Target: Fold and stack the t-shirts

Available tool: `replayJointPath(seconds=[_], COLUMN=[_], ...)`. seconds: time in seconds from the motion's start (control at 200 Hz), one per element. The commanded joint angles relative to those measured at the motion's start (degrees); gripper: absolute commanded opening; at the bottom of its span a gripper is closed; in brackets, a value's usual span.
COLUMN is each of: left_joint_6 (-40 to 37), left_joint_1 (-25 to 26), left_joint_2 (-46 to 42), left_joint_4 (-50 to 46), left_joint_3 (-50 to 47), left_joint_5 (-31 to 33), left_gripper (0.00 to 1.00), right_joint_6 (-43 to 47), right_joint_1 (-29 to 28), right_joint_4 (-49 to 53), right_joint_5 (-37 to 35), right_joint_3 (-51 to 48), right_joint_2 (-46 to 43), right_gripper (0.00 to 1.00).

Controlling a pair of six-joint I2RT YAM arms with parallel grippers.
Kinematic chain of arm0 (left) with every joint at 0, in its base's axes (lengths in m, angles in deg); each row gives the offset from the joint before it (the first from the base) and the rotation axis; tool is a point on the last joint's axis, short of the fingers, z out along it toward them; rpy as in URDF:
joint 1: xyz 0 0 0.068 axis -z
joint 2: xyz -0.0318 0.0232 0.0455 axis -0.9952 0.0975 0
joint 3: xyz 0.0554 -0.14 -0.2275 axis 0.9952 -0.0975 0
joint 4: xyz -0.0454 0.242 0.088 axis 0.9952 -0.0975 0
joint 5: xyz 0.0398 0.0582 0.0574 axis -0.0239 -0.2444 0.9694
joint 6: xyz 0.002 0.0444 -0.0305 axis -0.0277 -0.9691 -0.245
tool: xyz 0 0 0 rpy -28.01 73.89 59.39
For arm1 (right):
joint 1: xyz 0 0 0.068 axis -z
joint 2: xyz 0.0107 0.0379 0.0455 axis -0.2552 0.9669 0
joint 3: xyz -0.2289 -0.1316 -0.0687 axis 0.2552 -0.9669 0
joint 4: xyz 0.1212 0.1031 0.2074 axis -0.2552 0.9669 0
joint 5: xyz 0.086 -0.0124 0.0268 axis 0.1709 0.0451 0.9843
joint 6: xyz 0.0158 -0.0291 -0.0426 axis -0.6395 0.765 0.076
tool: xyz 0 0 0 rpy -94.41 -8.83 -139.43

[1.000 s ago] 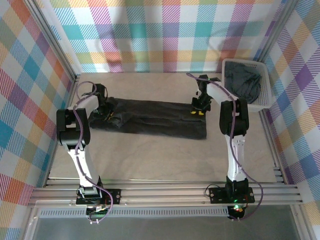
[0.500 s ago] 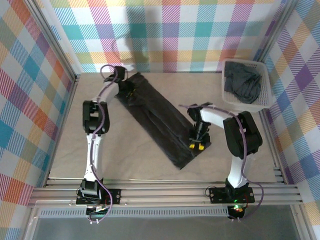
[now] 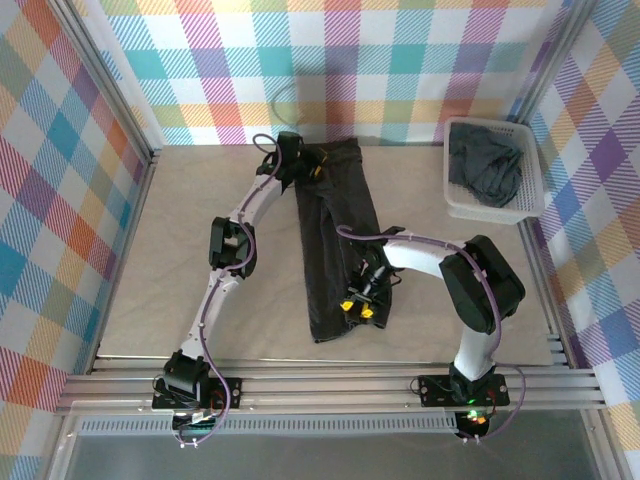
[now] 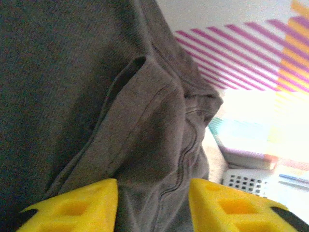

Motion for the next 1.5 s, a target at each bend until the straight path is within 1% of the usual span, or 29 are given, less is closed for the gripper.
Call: replayJointPath(seconds=[0.0, 0.04, 0.09, 0.16, 0.215, 0.305, 0.355, 0.415, 0.515, 0.6, 0.65, 0.71, 0.755, 0.855, 0.95, 1.01, 1.065, 1.12, 1.175, 1.215, 1.29, 1.36, 1.495], left_joint_6=[2.16, -0.20, -4.02, -8.71, -11.63, -15.35, -15.99, -17.34, -19.78, -20.51, -21.68, -22.10, -21.15, -16.30, -12.13, -10.97, -8.98, -6.96, -7.27, -7.93, -7.18, -6.88, -7.31], left_joint_1=[-0.37, -0.17, 0.15, 0.32, 0.39, 0.89, 1.28, 2.06, 4.95, 8.49, 11.66, 16.03, 19.50, 26.14, 30.35, 32.09, 33.24, 34.39, 35.57, 36.22, 36.30, 36.32, 36.32], left_joint_2=[-5.13, -8.48, -13.71, -22.41, -29.53, -42.33, -48.10, -54.34, -65.41, -72.40, -75.23, -77.67, -79.26, -80.99, -79.97, -78.85, -77.85, -76.40, -74.01, -72.71, -71.79, -71.60, -71.26], left_joint_4=[2.95, -0.52, -10.50, -17.21, -18.39, -15.52, -15.65, -18.52, -20.44, -21.57, -22.72, -23.77, -22.71, -18.73, -14.28, -12.93, -9.43, -6.37, -7.18, -7.79, -6.74, -6.53, -6.87], left_joint_3=[2.63, 3.51, 2.95, -1.94, -8.88, -25.87, -35.74, -45.56, -65.69, -81.25, -88.34, -94.76, -98.79, -104.30, -107.32, -108.04, -109.26, -109.94, -109.04, -108.45, -108.61, -108.20, -107.84], left_joint_5=[-1.72, -1.24, 1.43, 4.61, 6.47, 7.56, 6.15, 4.09, 0.76, -5.04, -8.11, -10.66, -11.95, -11.30, -10.22, -8.72, -8.10, -7.80, -6.60, -5.45, -3.50, -1.84, -1.19], left_gripper=[0.49, 0.52, 0.59, 0.61, 0.61, 0.60, 0.59, 0.56, 0.51, 0.47, 0.47, 0.50, 0.53, 0.57, 0.57, 0.56, 0.55, 0.53, 0.50, 0.46, 0.37, 0.32, 0.21], right_joint_6=[-0.64, 0.25, 1.56, 4.33, 6.67, 10.63, 13.03, 15.55, 18.10, 18.86, 19.34, 19.78, 19.97, 20.50, 21.39, 21.90, 22.16, 22.39, 22.44, 22.44, 22.45, 22.04, 20.75], right_joint_1=[0.37, 0.94, 2.03, 4.27, 7.01, 12.02, 14.44, 17.04, 19.21, 19.99, 20.26, 20.43, 20.54, 20.55, 20.59, 20.51, 20.51, 20.54, 20.45, 20.44, 20.36, 20.11, 19.45], right_joint_4=[0.37, 2.74, 5.30, 7.19, 7.15, 7.17, 8.45, 10.46, 13.36, 14.89, 15.78, 15.90, 15.65, 13.59, 11.97, 10.82, 9.94, 8.93, 7.90, 7.22, 6.50, 5.87, 4.38], right_joint_5=[3.12, 1.81, -1.19, -5.56, -7.05, -6.34, -6.11, -5.86, -5.77, -5.20, -5.01, -4.55, -3.99, -2.07, -1.41, -1.08, -0.72, 0.00, 0.75, 1.23, 2.27, 2.79, 3.64], right_joint_3=[3.04, 3.47, 3.14, 1.29, -1.15, -4.77, -6.01, -6.90, -7.63, -8.44, -8.97, -10.06, -10.94, -12.83, -14.12, -14.68, -15.08, -15.51, -15.83, -16.02, -16.20, -16.58, -17.94], right_joint_2=[-4.78, -7.09, -10.60, -16.15, -20.49, -25.66, -26.95, -27.04, -26.15, -24.55, -23.06, -21.38, -20.32, -18.49, -16.58, -15.45, -14.25, -13.00, -12.17, -11.61, -10.50, -10.02, -9.51], right_gripper=[0.43, 0.44, 0.46, 0.48, 0.49, 0.50, 0.50, 0.49, 0.49, 0.49, 0.49, 0.48, 0.48, 0.47, 0.47, 0.47, 0.46, 0.44, 0.43, 0.42, 0.39, 0.37, 0.33])
